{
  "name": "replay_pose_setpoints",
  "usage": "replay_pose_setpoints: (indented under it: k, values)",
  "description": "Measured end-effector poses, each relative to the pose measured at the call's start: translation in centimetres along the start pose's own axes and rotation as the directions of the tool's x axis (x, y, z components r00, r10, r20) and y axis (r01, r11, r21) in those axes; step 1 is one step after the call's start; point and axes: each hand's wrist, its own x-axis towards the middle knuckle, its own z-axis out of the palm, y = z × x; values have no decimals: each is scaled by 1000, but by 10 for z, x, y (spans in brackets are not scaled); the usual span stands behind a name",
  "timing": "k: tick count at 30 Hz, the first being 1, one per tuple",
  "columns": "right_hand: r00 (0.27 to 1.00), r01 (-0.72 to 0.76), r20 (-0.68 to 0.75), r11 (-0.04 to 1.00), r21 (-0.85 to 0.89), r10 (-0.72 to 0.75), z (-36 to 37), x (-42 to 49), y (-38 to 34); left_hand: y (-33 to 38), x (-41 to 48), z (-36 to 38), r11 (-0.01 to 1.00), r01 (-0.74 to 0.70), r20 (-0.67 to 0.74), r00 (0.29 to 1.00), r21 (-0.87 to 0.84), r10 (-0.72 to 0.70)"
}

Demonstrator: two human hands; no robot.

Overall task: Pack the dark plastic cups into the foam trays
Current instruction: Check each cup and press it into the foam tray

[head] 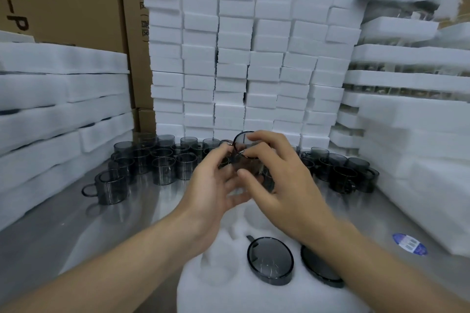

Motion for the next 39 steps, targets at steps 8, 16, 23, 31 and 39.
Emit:
replay_pose_setpoints:
  k: [8,16,23,31,39]
  values:
    - [999,50,-3,997,-57,-50,1,-1,-2,-1,-2,6,992,-111,-90,989,64,117]
    - [996,-24,-87,997,-78,17,0,-1,-8,-6,-3,6,978,-202,-65,977,58,205]
    - [998,62,-28,996,57,-60,3,-1,-7,-6,-1,5,975,-211,-75,973,75,216]
    - [994,-6,-110,994,106,18,4,-1,5,-8,0,4,971,-231,-142,961,67,238]
    - [972,-174,-139,976,130,192,7,-1,7,-7,0,3,969,-244,-155,956,50,248]
